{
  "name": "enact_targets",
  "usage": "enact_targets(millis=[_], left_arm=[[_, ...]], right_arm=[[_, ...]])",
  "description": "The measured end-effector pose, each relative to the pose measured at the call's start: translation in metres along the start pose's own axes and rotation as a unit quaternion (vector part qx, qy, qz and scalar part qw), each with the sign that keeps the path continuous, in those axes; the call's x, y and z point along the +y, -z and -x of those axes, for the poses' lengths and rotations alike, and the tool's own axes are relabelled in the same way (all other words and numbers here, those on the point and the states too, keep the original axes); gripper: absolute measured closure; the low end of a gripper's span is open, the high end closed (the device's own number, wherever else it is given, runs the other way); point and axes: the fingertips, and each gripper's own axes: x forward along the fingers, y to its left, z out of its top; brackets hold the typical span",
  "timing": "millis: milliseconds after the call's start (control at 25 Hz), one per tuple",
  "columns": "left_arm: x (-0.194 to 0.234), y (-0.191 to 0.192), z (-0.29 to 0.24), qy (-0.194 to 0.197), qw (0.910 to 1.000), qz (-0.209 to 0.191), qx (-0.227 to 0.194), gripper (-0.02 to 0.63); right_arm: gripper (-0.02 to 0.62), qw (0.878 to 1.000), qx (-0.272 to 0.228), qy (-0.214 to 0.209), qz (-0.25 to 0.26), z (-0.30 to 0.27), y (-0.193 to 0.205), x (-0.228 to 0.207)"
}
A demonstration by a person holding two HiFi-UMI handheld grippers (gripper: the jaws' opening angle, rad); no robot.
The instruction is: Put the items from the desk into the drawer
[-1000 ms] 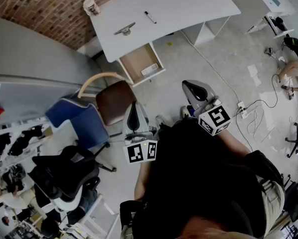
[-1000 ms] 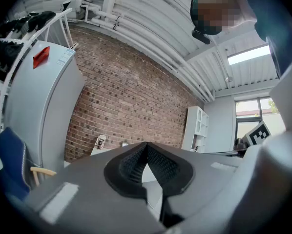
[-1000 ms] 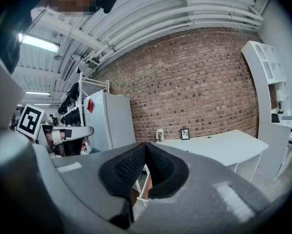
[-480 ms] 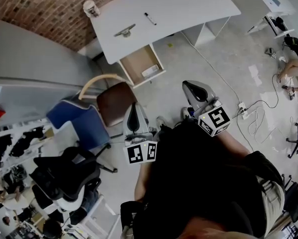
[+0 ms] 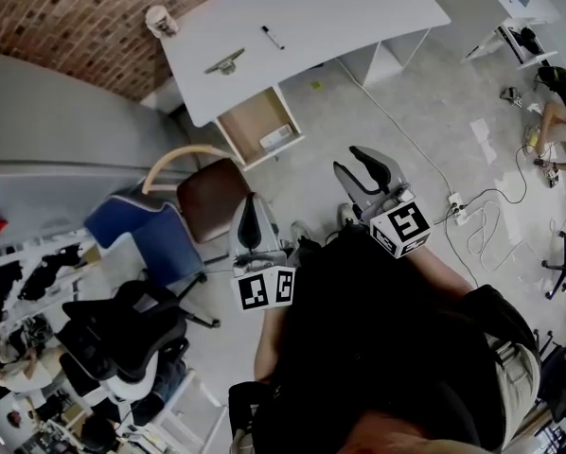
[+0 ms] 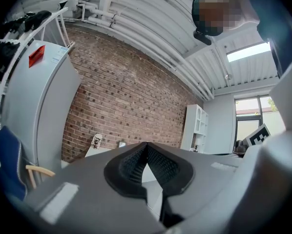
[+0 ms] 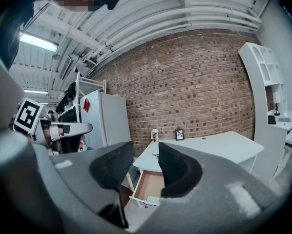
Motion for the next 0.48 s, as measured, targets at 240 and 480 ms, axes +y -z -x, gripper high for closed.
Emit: enact_targets(millis=[240,480], left_arm=[[-0.017,0.001,-0.011,-0.011,0.9999,-0.009,-0.001,0.606],[-0.036,-0.002,-0.017,-0.023,0.9995,-0.018,-0.010,0.606]], right_arm=[[0.431,1.000,0.006,-0.004,-0.002,0.005,0.002,-0.025],[0.431,1.000,0.001,-0.015,-0.004,0.000,-0.001,-0.046]])
